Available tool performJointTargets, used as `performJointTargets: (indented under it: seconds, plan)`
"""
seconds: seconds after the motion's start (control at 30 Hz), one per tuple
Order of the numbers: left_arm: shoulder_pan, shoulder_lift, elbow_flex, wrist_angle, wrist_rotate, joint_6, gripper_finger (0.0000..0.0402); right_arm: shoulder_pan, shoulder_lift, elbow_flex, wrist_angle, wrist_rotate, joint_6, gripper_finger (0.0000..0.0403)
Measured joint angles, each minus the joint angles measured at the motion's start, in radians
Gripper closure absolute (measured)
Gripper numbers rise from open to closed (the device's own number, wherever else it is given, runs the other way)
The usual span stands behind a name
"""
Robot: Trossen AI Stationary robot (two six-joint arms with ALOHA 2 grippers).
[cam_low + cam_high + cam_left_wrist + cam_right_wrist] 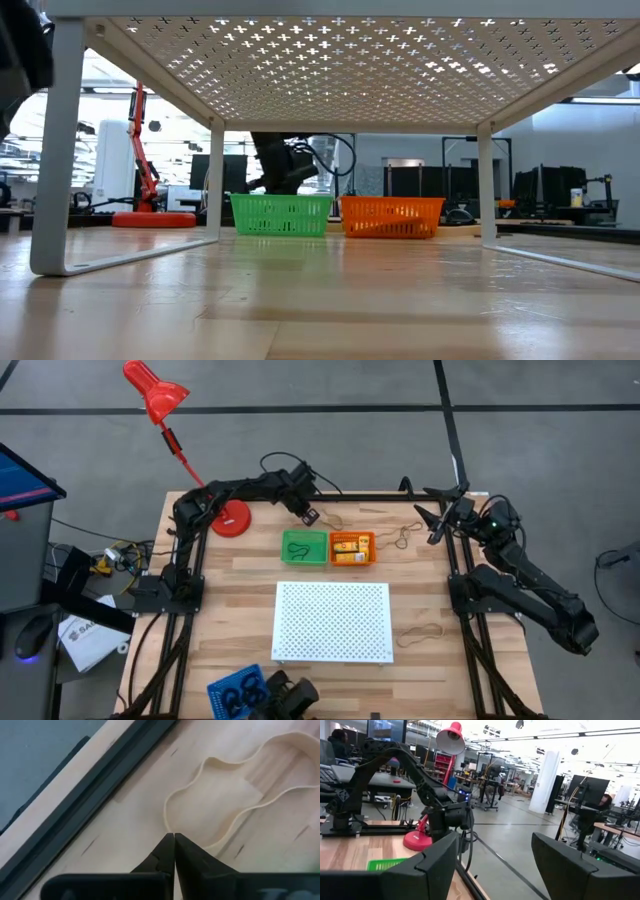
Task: Pick & Place Office Desk Supplies
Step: Put the brown rubber band into the green bin
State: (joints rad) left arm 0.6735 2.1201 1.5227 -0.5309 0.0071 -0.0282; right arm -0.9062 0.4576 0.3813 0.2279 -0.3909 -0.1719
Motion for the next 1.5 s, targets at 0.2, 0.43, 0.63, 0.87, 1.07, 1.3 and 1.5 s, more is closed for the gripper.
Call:
performJointTargets:
  seconds: [0.2, 0.43, 0.63, 0.87, 1.07, 1.3, 1.5]
  plan:
    - [0.0, 0.001, 0.0, 0.018, 0.037, 0.023, 0.035, 0.0, 0.0, 0.0, -0.01, 0.003, -0.011, 0.0154]
    - [-0.006, 0.029, 0.003, 0.018, 0.048, -0.011, 0.0291, -0.001, 0.0, 0.0, -0.011, 0.003, -0.022, 0.0154]
    - [-0.002, 0.038, 0.023, 0.02, 0.023, -0.026, 0.0289, -0.003, 0.0, 0.0, -0.021, 0.003, -0.022, 0.0154]
    - [0.016, 0.081, 0.075, -0.027, 0.014, -0.003, 0.0312, -0.019, 0.0, 0.0, -0.021, 0.002, -0.019, 0.0154]
    - [0.029, 0.102, 0.113, -0.08, 0.015, 0.001, 0.0389, -0.019, 0.0, 0.0, -0.022, -0.001, -0.019, 0.0154]
    - [0.022, 0.063, 0.113, -0.036, 0.028, 0.023, 0.04, -0.019, 0.0, 0.0, -0.023, -0.001, -0.022, 0.0154]
    - [-0.008, -0.035, 0.113, -0.032, 0.035, 0.027, 0.04, -0.022, 0.0, 0.0, -0.034, -0.001, -0.027, 0.0154]
